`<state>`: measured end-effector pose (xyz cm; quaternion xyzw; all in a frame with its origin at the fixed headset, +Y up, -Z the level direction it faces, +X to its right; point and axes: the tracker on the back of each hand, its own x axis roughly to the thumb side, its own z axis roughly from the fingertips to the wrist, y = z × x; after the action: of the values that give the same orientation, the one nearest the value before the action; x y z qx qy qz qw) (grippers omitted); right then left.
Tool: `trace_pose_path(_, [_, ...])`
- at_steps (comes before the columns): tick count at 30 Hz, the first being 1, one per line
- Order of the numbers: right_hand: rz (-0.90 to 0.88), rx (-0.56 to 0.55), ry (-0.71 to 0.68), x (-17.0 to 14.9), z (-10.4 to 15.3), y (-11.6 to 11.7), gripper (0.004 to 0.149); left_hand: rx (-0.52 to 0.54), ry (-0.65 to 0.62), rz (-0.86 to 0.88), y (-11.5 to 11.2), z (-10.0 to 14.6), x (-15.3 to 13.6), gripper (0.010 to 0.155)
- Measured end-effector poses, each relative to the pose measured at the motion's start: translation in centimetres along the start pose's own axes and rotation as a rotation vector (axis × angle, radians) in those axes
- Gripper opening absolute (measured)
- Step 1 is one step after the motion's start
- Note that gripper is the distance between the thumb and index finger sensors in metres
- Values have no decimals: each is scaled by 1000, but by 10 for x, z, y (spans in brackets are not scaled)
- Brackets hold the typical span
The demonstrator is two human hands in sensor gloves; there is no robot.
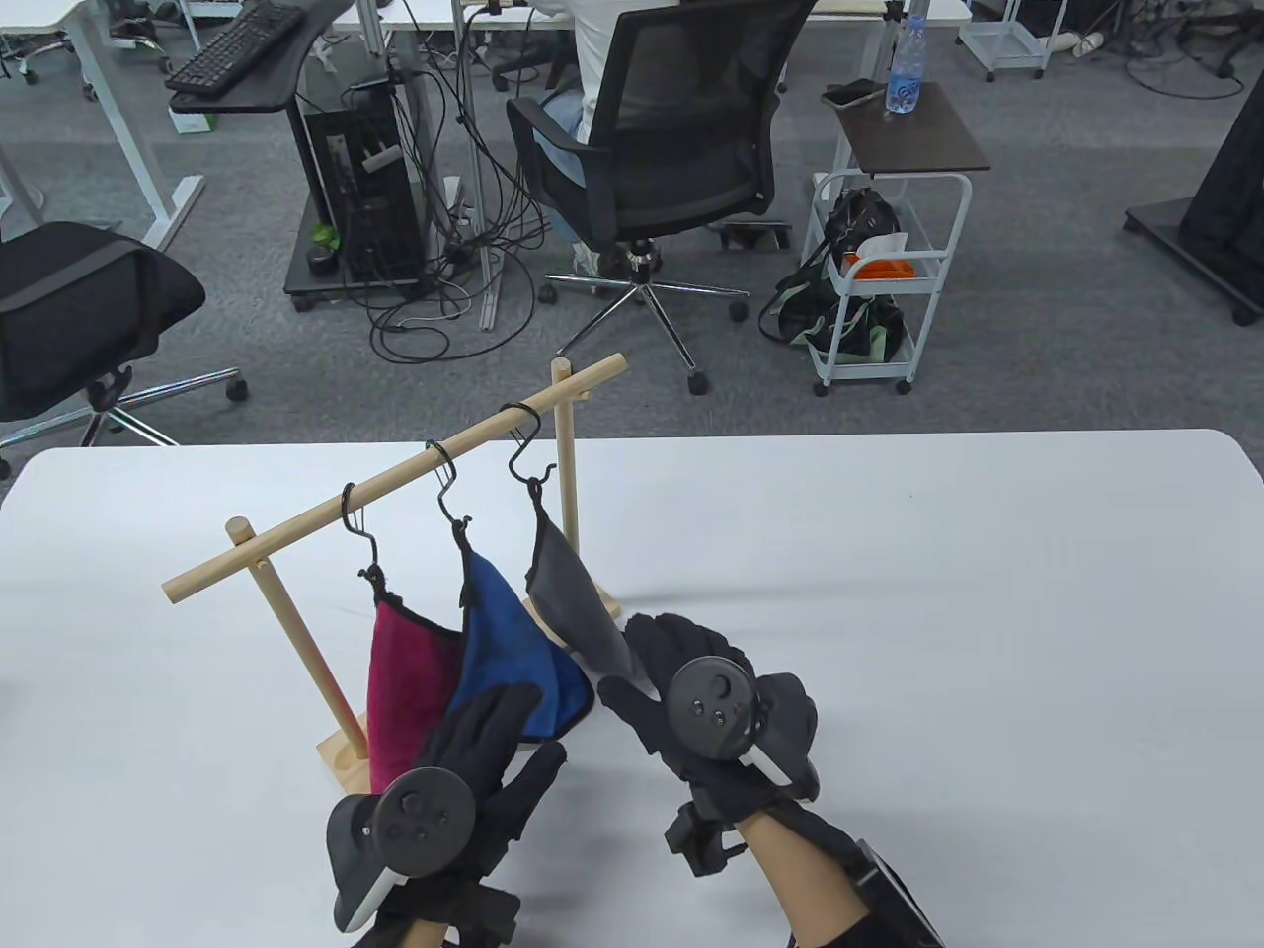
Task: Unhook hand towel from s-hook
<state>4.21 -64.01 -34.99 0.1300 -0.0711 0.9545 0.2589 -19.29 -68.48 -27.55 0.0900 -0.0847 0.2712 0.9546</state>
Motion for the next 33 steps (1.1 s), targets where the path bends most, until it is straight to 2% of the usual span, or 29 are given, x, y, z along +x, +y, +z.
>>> trace_pose_path(10, [-12,-56,-7,24,-59,-12,70,7,8,8,2,-1,-2,66])
trace_pose_path(17, [-49,-25,14,35,-95,4,70,14,10,12,3,-1,-3,66])
trace_pose_path(22, [-82,16,60,30,-109,23,67,16,12,11,3,-1,-4,66])
trace_pose_path(25, [-109,27,87,25,-113,31,58,20,11,9,3,-1,-4,66])
trace_pose_path(30, [-157,12,105,21,-116,35,43,17,11,8,3,-2,-4,66])
trace_pose_path(33, [-159,-7,104,21,-117,33,40,15,11,4,3,-2,-4,66])
